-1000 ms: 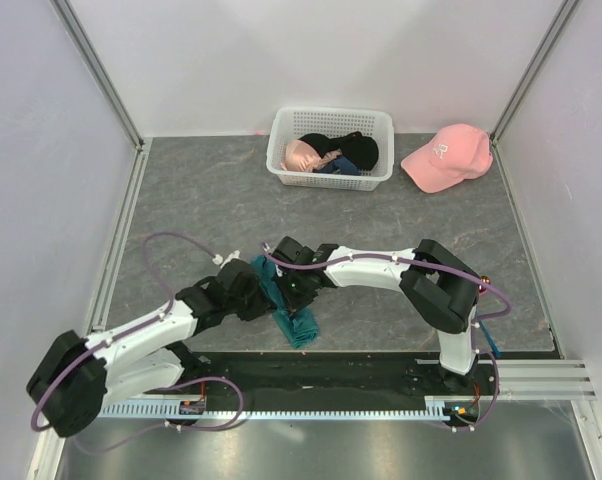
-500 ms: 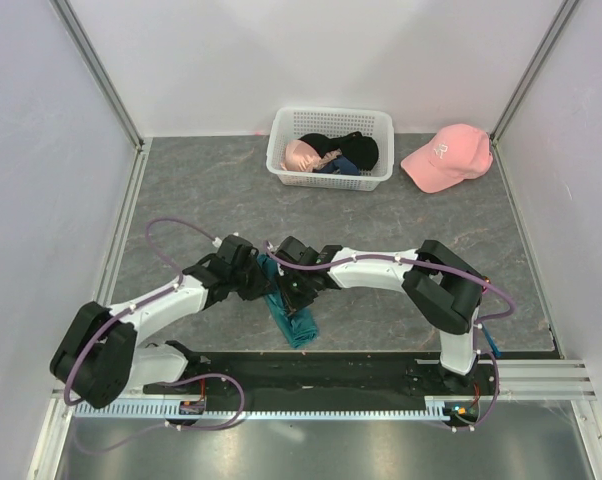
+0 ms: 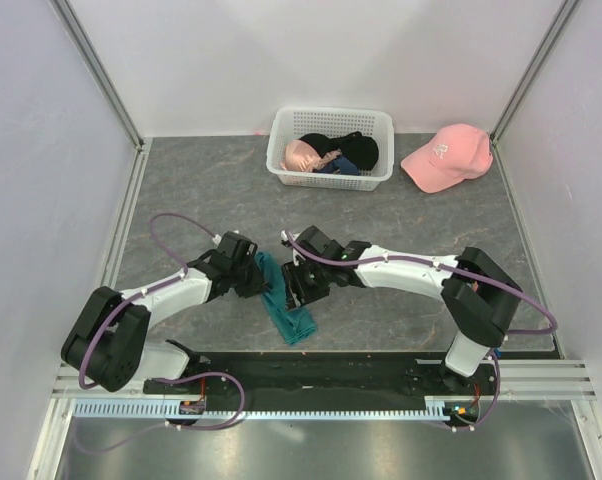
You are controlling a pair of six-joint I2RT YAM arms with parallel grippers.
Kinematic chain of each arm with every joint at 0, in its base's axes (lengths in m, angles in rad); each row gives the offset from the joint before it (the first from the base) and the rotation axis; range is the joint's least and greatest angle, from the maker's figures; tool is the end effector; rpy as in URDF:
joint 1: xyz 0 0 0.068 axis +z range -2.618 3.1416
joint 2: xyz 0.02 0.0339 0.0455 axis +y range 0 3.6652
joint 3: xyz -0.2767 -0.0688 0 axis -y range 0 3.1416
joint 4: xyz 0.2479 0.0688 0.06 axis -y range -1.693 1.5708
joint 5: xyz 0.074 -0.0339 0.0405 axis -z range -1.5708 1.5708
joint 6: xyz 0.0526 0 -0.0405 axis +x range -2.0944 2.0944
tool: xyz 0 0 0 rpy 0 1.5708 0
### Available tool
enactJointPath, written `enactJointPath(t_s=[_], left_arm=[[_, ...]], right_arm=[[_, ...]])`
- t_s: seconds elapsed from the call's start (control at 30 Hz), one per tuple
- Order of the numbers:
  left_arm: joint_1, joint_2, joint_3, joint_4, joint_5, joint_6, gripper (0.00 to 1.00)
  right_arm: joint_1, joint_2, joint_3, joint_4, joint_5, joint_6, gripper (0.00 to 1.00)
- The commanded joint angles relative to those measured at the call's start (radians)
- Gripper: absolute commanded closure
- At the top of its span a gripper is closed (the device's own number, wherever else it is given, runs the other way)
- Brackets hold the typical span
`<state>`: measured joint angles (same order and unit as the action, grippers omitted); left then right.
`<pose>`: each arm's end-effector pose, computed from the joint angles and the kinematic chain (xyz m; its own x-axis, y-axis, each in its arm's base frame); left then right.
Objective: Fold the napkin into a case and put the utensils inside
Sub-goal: Smooth out the smaller rectangle-folded napkin at the center of the board.
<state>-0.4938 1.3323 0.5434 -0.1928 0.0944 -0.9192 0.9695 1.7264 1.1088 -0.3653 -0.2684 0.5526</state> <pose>0.2108 -0.1191 0.1437 -0.8559 -0.4383 -0.2746 -0.2680 0.8299 -0.4893 0.1972 0.3121 0.1884 -0.8617 -0.3614 -0.3562 -0.5005 0.7212 0.4789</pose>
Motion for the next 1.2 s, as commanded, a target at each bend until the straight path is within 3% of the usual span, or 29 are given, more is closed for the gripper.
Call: enactJointPath(t_s=[0.0, 0.1, 0.23, 0.37, 0.7, 0.83, 1.17], left_arm=[[0.008, -0.005, 0.033, -0.023, -0.042, 0.077, 0.83], [0.008, -0.005, 0.038, -0.023, -0.032, 0.079, 0.84], [0.008, -0.005, 0.036, -0.02, -0.036, 0.08, 0.84], [0.014, 0.004, 0.046, -0.014, -0.033, 0.085, 0.83], [0.093, -0.137, 0.179, -0.125, 0.001, 0.161, 0.65], [0.118, -0.101, 0.234, -0.163, 0.042, 0.256, 0.66], [0.118, -0.022, 0.262, -0.191, 0.041, 0.303, 0.66]], right_arm=[[-0.006, -0.057, -0.064, 0.061, -0.06, 0.024, 0.46], [-0.005, -0.042, -0.108, 0.133, -0.11, 0.052, 0.55], [0.0, -0.025, -0.153, 0.235, -0.121, 0.096, 0.76], [0.003, -0.001, -0.199, 0.279, -0.118, 0.112, 0.83], [0.006, -0.005, -0.199, 0.25, -0.081, 0.084, 0.85], [0.006, -0.008, -0.156, 0.223, -0.074, 0.072, 0.84], [-0.051, 0.018, 0.005, 0.164, -0.045, 0.041, 0.71]])
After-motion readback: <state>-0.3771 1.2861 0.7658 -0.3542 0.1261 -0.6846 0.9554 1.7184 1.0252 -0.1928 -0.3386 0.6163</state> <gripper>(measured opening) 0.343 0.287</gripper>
